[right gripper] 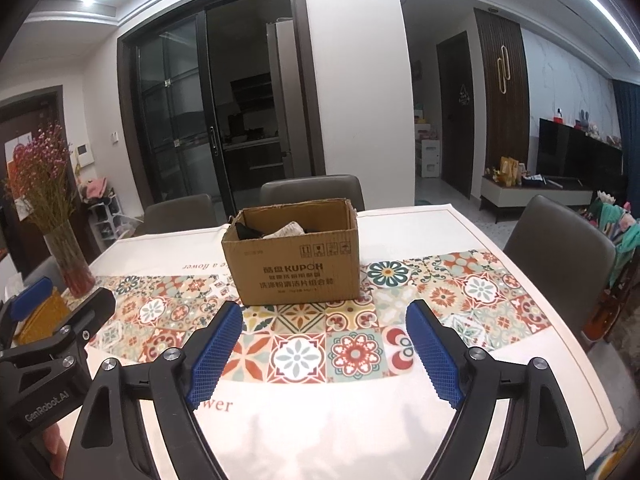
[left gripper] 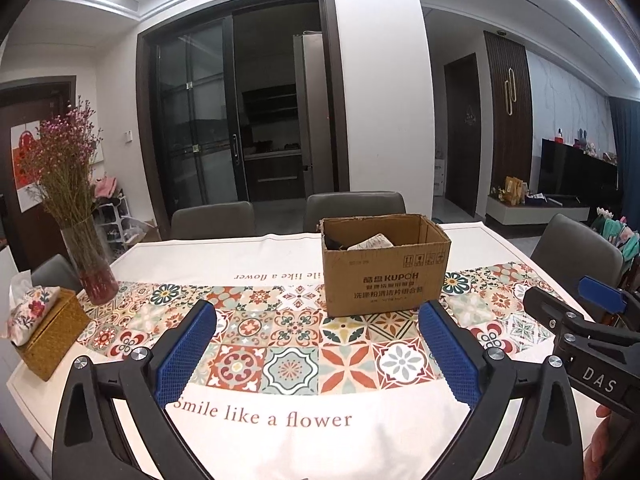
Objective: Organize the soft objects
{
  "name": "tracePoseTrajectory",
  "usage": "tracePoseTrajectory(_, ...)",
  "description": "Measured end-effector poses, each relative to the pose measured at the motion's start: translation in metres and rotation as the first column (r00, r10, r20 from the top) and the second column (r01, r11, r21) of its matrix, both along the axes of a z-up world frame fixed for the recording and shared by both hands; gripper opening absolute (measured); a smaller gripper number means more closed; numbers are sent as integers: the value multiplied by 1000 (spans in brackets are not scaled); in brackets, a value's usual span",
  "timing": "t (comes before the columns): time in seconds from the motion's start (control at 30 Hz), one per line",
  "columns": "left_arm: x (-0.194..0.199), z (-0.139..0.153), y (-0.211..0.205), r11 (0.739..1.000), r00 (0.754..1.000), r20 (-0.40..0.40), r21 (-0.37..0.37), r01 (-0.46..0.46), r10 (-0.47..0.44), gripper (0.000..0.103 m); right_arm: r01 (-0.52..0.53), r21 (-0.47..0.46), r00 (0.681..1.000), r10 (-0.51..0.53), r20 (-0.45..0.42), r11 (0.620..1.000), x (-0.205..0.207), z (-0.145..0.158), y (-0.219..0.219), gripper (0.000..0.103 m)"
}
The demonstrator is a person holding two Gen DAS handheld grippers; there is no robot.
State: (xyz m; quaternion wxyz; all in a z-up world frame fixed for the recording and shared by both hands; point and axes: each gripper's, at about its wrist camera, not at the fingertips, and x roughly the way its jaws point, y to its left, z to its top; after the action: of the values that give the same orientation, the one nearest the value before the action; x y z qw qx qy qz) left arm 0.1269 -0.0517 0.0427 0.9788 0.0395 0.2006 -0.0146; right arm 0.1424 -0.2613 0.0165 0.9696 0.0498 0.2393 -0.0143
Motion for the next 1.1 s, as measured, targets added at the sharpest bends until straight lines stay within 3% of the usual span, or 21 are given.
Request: tracePoseTrajectory(1.1,-43,1,11,1000,999,51,-17,18,-17,103,5,-9,999,-4,32,1000,-40,7,9,85)
